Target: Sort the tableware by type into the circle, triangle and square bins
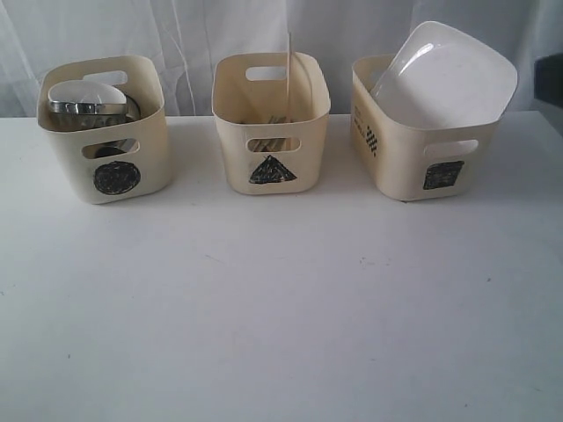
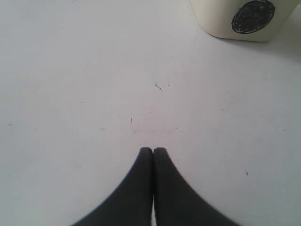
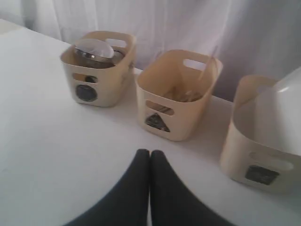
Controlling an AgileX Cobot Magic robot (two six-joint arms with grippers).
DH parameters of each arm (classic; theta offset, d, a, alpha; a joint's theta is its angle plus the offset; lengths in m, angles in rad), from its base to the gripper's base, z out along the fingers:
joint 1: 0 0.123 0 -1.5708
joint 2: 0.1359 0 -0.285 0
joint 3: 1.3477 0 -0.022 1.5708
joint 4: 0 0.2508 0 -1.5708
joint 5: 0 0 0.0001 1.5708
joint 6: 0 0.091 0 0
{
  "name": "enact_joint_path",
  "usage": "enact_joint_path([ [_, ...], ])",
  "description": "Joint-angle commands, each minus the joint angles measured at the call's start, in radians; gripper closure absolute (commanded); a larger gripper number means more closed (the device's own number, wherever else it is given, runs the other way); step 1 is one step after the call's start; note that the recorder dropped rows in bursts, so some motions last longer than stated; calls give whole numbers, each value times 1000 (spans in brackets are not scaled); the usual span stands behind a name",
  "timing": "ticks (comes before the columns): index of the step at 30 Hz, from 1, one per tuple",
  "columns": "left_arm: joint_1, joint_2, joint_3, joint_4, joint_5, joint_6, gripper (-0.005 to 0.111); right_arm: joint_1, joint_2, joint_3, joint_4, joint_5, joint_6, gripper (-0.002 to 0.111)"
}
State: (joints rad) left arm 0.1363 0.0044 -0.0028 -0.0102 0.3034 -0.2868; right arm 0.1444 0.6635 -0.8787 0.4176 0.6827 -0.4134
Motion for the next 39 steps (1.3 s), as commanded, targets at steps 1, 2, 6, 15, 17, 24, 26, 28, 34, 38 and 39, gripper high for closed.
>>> enact_joint_path([
  [1,0,-4,3,-11,11,0,107,-8,-81,88,-162,-123,112,108],
  [2,0,-4,3,-11,11,0,107,-19,-118,149,-176,-218,119,108],
  [6,0,-4,3,-11,11,0,107,-63,-287,441,-354,-571,348,108],
  [15,0,-4,3,-11,11,-1,107,-68,-663,879,-555,-424,684,108],
  [17,0,-4,3,-9,9,-1,107,-65,-663,879,-544,-299,691,108],
  [24,0,-4,3,-4,9,-1,107,-111,-663,879,-550,-382,621,108],
  [26,0,-4,3,-4,9,-1,107,-130,-663,879,-550,-418,535,108],
  [28,0,-4,3,-4,9,-1,107,-149,-663,879,-550,-377,519,108],
  [34,0,-4,3,-4,9,-1,107,-209,-663,879,-547,-337,521,108],
  [38,0,-4,3,-4,9,-1,107,-214,-663,879,-547,-337,521,108],
  [39,0,-4,3,-4,9,-1,107,-214,-663,879,-547,-337,521,108],
])
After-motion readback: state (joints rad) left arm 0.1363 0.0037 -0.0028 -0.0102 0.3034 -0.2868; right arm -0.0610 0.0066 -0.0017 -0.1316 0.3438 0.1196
